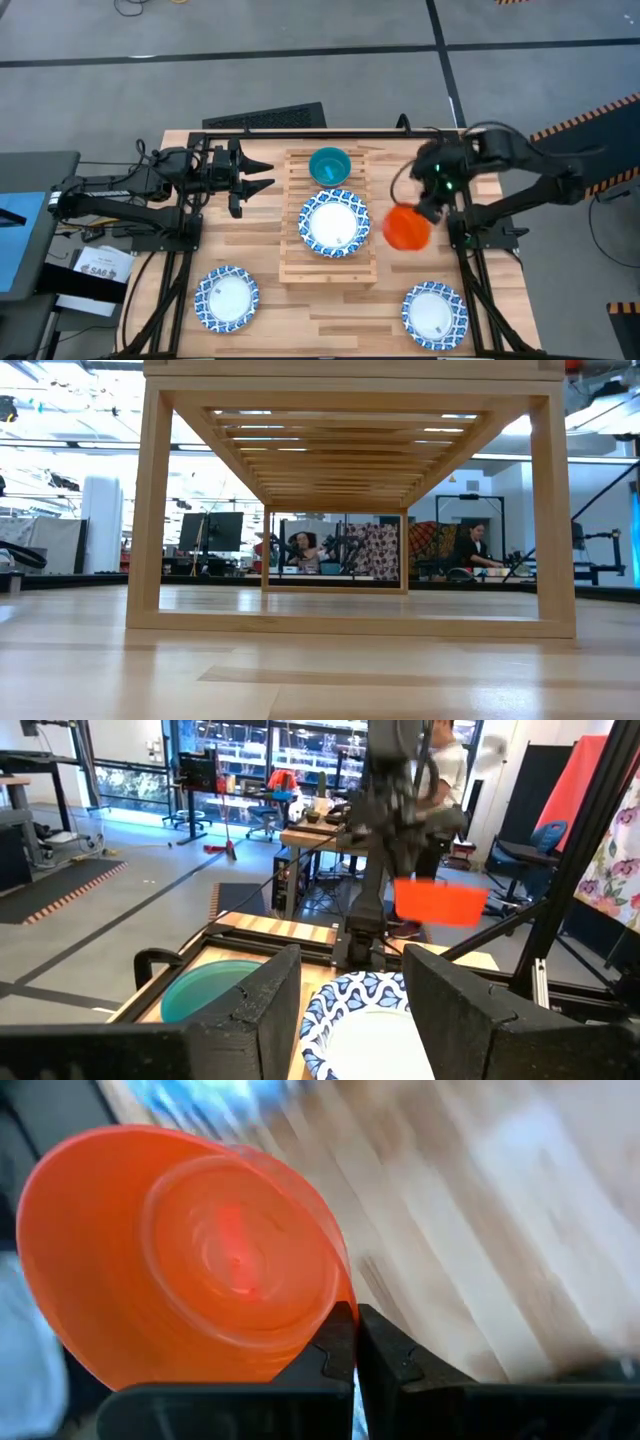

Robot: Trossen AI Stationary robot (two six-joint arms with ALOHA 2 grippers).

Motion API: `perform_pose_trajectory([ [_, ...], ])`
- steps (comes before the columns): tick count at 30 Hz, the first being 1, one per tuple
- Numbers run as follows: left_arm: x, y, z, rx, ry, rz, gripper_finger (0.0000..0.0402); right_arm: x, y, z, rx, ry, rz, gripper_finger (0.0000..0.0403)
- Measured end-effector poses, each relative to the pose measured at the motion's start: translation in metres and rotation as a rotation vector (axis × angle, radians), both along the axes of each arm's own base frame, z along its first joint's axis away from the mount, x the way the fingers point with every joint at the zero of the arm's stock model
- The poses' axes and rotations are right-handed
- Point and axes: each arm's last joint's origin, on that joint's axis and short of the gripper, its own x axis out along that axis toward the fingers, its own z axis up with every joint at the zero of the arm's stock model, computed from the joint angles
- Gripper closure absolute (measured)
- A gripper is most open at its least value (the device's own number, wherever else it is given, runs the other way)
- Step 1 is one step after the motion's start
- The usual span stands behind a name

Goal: Place and stack bowls onto a shelf
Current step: Stack the orange bowl on top of the blue bowl on the shelf

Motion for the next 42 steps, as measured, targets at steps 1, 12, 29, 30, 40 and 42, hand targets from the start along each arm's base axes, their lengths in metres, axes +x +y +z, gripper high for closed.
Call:
perform_pose_trajectory([
  [1,0.0,0.0,0.0,0.0,0.0,0.0,0.0239,0.005,-0.003,0.01,-0.01,-0.05,-0.017,0.0381],
  [12,0.0,0.0,0.0,0.026,0.004,0.003,0.0239,0.09,-0.067,0.063,-0.036,-0.288,-0.177,0.0381],
  [29,0.0,0.0,-0.002,-0.037,0.01,-0.012,0.0239,0.154,-0.141,0.002,-0.026,-0.066,-0.273,0.0364],
  [30,0.0,0.0,-0.002,-0.047,0.015,-0.012,0.0239,0.153,-0.142,0.002,-0.028,-0.059,-0.271,0.036],
  [40,0.0,0.0,-0.004,-0.073,0.035,-0.013,0.0239,0.152,-0.144,0.002,-0.076,-0.064,-0.247,0.0352],
  [42,0.0,0.0,-0.004,-0.073,0.035,-0.013,0.0239,0.152,-0.144,0.002,-0.086,-0.067,-0.23,0.0351],
])
